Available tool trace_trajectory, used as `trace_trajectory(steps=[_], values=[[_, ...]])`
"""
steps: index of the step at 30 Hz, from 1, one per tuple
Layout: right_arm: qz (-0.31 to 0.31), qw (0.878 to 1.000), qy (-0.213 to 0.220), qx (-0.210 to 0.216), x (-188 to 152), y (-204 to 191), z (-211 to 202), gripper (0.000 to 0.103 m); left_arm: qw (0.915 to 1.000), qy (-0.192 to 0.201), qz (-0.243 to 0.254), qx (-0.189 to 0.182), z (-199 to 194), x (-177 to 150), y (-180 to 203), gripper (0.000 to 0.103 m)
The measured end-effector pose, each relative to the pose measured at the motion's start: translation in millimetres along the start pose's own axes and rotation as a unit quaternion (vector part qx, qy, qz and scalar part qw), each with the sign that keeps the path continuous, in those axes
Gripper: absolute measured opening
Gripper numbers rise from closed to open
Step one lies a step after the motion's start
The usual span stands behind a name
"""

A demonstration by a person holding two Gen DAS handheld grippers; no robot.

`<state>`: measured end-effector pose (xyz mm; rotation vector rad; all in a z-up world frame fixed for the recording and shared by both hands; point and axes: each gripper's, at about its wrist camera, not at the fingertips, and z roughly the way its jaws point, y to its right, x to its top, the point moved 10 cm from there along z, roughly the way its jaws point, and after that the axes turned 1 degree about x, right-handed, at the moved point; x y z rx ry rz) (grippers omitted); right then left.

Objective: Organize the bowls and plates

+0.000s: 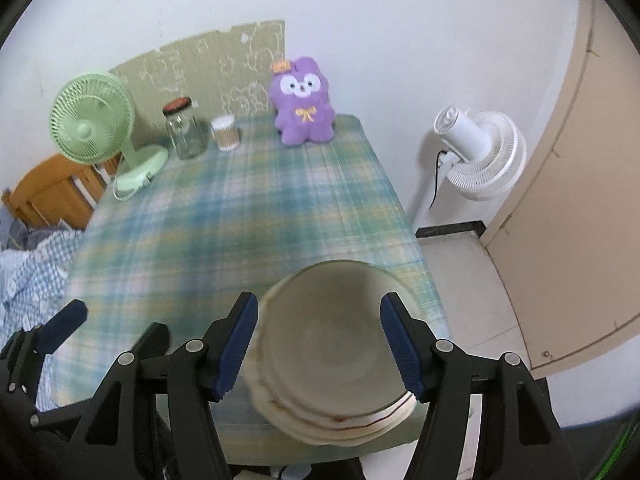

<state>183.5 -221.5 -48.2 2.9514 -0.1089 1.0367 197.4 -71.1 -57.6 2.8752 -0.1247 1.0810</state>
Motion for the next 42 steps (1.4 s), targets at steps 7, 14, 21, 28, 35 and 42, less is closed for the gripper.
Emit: trace_trajectory(steps=[7,14,21,28,35,42], values=[[0.015,0.998,0.054,0.007,-11.4,-53.1,-29.7,0.082,0.9990,0.042,0.010,0.013,-28.6,-7.6,-66.4,0.097],[0.004,0.995,0.103,0.006,-26.5,-86.6,-48.0,0.086,0.9964,0.078,0.003,0.032,-49.0,-19.6,-110.7,0.103],[-0.007,0.992,0.125,0.024,-53.3,-100.5,-44.0,0.089,0.9926,0.103,-0.017,0.061,-50.4,-46.1,-138.0,0.103],[-0.033,0.987,0.153,0.035,-81.9,-105.1,-32.0,0.089,0.9855,0.145,-0.051,0.072,-47.6,-72.5,-146.7,0.103],[-0.034,0.986,0.161,0.041,-96.6,-104.6,-21.3,0.089,0.9834,0.160,-0.051,0.069,-42.2,-86.5,-142.8,0.103],[-0.025,0.985,0.166,0.044,-99.2,-99.5,-19.6,0.089,0.9831,0.163,-0.046,0.069,-42.9,-89.3,-138.6,0.103]])
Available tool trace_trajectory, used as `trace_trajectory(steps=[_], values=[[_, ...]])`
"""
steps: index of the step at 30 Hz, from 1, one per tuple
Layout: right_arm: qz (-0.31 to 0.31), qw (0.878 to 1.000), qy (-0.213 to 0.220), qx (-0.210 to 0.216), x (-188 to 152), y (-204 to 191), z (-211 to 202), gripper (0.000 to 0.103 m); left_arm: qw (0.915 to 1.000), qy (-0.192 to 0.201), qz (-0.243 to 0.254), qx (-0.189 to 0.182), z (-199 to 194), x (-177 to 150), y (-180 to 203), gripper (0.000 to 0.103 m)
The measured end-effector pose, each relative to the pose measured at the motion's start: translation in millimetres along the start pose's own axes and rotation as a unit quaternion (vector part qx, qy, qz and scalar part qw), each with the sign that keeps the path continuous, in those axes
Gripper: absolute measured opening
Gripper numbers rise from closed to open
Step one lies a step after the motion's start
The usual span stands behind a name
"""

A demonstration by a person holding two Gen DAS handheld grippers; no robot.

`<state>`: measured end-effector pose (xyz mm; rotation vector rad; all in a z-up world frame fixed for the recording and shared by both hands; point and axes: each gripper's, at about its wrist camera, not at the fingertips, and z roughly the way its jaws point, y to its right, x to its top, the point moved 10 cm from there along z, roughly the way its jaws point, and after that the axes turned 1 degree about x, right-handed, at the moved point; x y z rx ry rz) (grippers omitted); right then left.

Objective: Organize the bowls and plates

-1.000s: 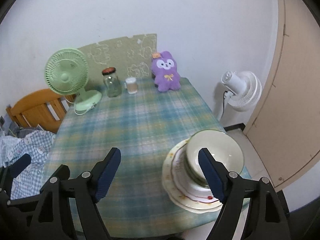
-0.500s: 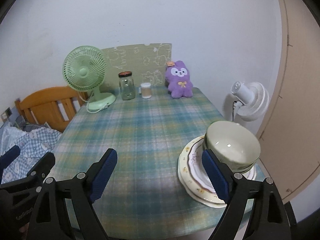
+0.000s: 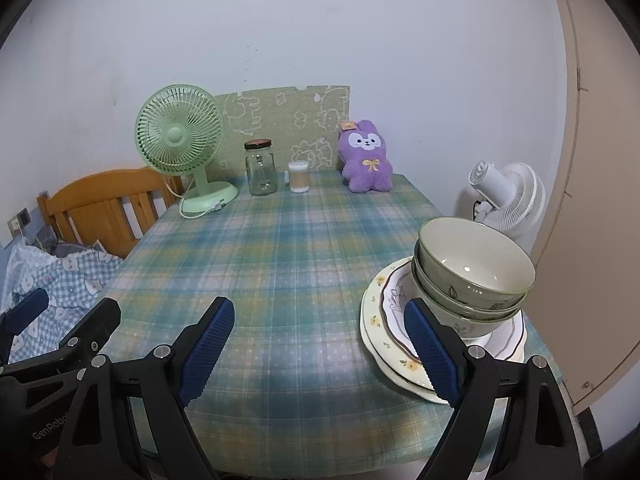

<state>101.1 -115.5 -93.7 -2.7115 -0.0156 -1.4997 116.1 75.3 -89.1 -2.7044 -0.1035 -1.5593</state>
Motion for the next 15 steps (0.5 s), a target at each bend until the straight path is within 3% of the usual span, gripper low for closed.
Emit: trace_trajectory(steps=[15], values=[[0.002,1.000,-0.003,0.003,-2.0,-0.4,-8.3,0.089,1.0000,-0.005,-0.003,-0.002,-9.8,-1.7,-0.6,0.103]])
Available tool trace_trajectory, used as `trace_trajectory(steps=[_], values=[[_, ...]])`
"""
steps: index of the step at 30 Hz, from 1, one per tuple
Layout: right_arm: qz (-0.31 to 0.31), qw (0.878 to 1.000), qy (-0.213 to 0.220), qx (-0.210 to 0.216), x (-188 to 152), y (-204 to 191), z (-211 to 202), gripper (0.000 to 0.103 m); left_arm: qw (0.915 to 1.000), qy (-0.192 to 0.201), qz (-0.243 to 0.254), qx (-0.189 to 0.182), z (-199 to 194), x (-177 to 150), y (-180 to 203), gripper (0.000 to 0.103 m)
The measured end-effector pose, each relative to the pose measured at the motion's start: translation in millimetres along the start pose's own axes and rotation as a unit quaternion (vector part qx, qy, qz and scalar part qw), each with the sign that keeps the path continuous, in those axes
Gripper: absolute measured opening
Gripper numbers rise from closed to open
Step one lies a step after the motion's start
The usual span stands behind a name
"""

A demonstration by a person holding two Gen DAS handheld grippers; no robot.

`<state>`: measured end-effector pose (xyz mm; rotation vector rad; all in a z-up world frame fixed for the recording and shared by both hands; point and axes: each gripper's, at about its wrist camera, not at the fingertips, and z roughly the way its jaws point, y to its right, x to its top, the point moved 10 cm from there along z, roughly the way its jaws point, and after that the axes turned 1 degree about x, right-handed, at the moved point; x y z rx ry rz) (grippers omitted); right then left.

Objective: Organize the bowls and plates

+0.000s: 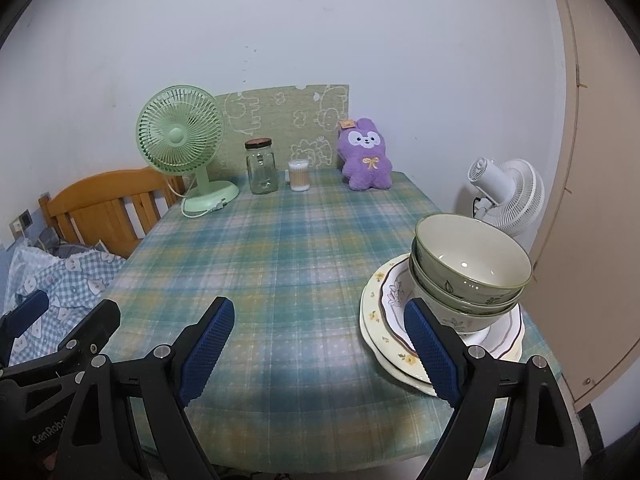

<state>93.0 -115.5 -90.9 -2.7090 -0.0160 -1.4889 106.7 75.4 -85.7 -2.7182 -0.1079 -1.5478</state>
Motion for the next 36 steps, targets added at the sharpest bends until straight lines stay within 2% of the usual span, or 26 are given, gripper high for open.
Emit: trace_trajectory(steps=[36], values=[[-0.004,1.000,-0.014,-0.011,-3.3,13.2,-6.0,0.089,0.9998,-0.014,-0.005,-0.010,-1.4,-0.7,11.1,0.103]])
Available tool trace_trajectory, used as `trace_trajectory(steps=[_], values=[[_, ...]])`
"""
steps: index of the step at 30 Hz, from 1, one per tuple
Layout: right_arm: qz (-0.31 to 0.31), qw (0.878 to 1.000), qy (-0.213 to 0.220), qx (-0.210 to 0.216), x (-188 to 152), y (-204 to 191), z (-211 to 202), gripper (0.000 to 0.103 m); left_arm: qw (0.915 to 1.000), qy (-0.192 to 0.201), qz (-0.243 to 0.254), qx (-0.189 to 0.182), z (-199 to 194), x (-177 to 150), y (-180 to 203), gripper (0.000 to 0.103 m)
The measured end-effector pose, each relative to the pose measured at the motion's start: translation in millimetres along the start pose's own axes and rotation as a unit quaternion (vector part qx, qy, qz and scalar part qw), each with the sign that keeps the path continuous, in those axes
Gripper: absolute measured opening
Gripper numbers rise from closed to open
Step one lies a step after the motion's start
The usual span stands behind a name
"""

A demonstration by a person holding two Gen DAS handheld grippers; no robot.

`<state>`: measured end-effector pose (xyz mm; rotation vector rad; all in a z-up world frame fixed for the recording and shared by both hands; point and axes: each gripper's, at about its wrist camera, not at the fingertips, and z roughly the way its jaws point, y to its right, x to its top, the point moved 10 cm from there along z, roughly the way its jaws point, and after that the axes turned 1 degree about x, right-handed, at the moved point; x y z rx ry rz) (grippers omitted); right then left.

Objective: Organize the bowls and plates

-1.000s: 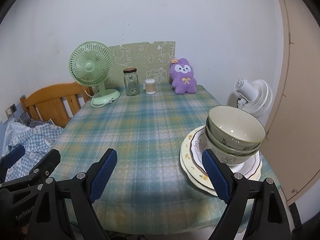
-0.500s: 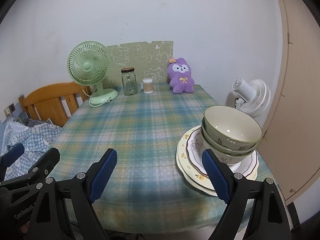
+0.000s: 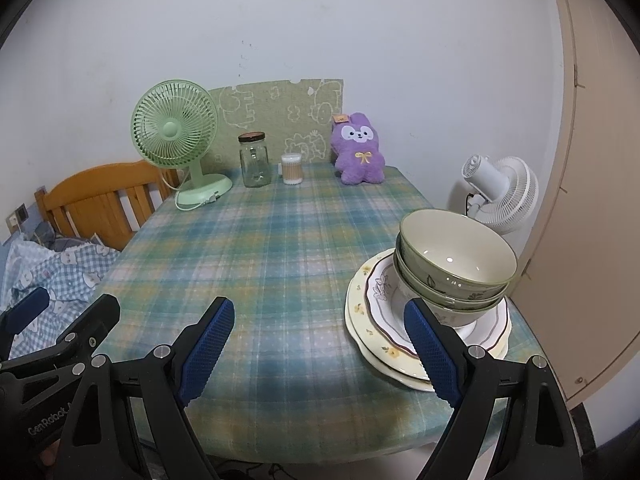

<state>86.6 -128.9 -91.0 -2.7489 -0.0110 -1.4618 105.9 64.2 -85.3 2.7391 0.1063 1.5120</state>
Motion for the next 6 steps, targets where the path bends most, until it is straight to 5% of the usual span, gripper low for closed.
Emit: trace_trajectory(steps=[6], values=[[0.002,1.000,-0.009,-0.001,-1.8,-0.1,2.9,0.089,1.0000,-0.003,0.002,-0.001,-1.1,-2.0,1.7,0.103]])
